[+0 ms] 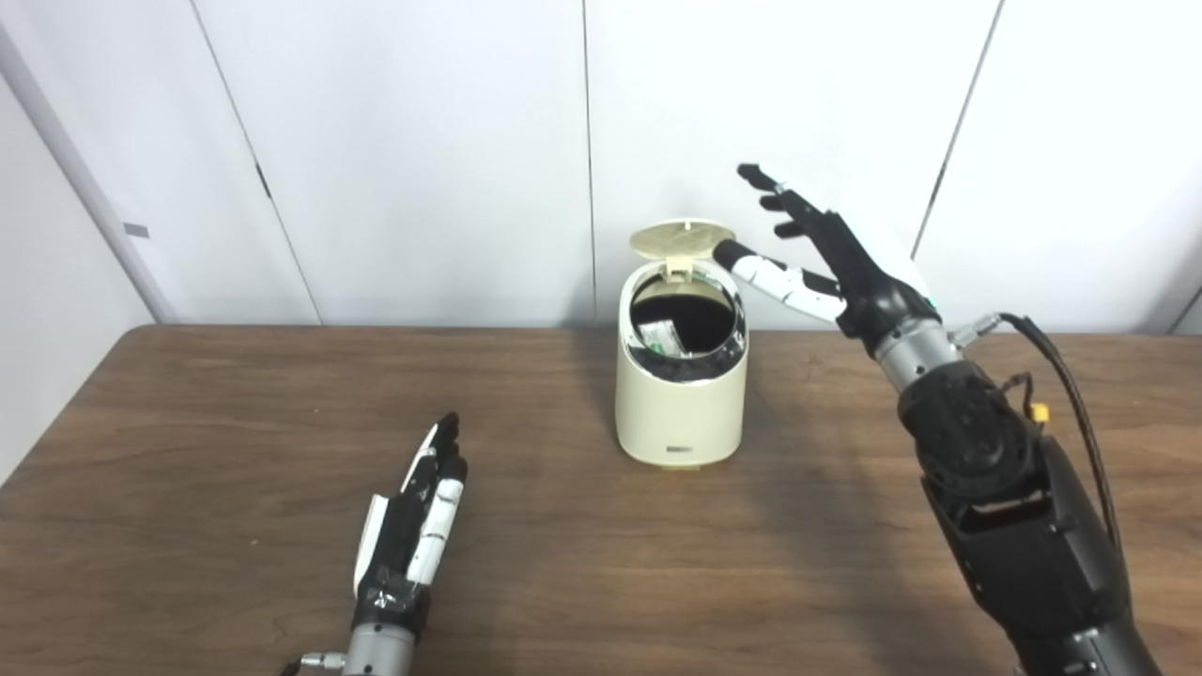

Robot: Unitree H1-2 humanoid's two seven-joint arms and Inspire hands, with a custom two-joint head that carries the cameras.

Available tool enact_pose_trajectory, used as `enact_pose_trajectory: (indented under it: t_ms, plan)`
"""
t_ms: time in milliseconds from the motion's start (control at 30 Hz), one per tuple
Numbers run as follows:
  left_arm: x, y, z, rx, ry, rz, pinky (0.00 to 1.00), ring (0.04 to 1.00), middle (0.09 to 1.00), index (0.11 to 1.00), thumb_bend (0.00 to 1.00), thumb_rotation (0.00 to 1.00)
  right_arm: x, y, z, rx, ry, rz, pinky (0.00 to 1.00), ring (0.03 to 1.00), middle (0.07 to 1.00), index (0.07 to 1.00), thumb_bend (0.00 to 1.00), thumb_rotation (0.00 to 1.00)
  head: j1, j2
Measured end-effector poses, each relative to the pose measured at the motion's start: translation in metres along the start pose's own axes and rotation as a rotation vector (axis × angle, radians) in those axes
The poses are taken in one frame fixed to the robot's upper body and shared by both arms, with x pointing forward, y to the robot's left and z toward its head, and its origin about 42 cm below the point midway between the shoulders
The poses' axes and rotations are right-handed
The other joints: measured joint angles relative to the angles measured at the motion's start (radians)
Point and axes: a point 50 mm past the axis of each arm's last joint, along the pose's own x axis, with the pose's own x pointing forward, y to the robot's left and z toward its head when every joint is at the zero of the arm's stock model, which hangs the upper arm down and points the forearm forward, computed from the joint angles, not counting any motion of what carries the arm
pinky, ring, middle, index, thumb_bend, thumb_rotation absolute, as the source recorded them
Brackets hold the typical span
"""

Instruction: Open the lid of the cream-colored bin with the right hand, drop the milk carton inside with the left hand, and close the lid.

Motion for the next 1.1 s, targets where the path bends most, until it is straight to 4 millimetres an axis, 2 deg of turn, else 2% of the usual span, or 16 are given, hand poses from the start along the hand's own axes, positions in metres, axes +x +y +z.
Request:
enact_pose_trajectory:
  t_ms: [133,300,467,767,1100]
  plan:
    - [0.0,0.0,-0.001,-0.003,-0.001,0.001,0.96,0.951,0.967,0.993,0.55,0.93,0.004,0.003,-0.001,-0.022,-0.009,0.01,0.82,0.897,0.91,0.89,0.51,0.82,0.003,-0.002]
    - [0.0,0.0,-0.001,-0.013,-0.013,0.004,0.97,0.953,0.968,0.994,0.56,0.91,0.01,0.01,0.0,-0.095,-0.007,0.067,0.83,0.919,0.909,0.878,0.56,0.88,0.0,-0.005]
    - [0.0,0.0,-0.001,-0.009,-0.014,0.002,0.97,0.955,0.97,0.998,0.57,0.91,0.015,0.01,0.006,-0.181,-0.032,0.088,0.86,0.954,0.915,0.814,0.56,0.81,-0.002,-0.003]
    - [0.0,-0.001,0.0,-0.009,-0.015,0.002,0.98,0.963,0.973,0.999,0.55,0.89,0.013,0.003,0.001,-0.29,-0.025,0.086,0.94,0.991,0.933,0.695,0.5,0.76,-0.005,-0.002]
    - [0.001,-0.001,0.0,-0.01,-0.028,0.002,0.97,0.961,0.972,0.998,0.55,0.89,0.007,0.002,-0.002,-0.342,-0.044,0.077,0.91,0.975,0.919,0.661,0.48,0.75,-0.006,0.003]
